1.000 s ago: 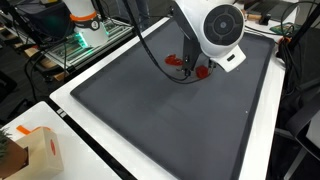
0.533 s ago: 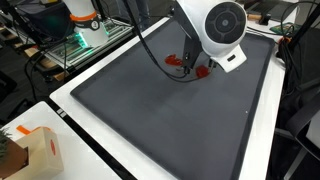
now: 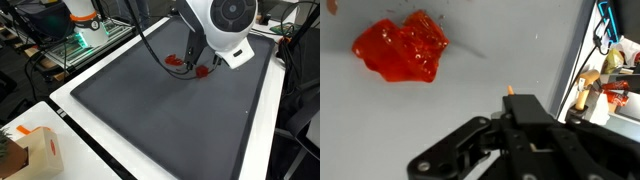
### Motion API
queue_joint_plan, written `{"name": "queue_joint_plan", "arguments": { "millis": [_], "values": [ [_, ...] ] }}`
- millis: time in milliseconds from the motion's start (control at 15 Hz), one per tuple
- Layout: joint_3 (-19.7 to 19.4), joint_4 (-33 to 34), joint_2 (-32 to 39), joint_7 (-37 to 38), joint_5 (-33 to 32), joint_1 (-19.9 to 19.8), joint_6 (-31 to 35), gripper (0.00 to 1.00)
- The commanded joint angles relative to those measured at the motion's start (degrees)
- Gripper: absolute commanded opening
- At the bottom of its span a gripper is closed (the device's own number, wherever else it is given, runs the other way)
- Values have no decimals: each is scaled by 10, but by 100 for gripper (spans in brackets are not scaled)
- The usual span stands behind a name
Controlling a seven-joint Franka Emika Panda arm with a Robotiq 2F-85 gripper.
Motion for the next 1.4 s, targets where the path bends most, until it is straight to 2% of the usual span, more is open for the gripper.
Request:
{"name": "queue_joint_plan", "arguments": {
  "millis": [0, 400, 1333],
  "values": [
    [-6, -5, -24, 16, -11, 1, 8, 3],
    [-20, -18, -64, 26, -45, 12, 28, 3],
    [-30, -58, -126, 156, -286, 56, 83, 3]
  ]
}}
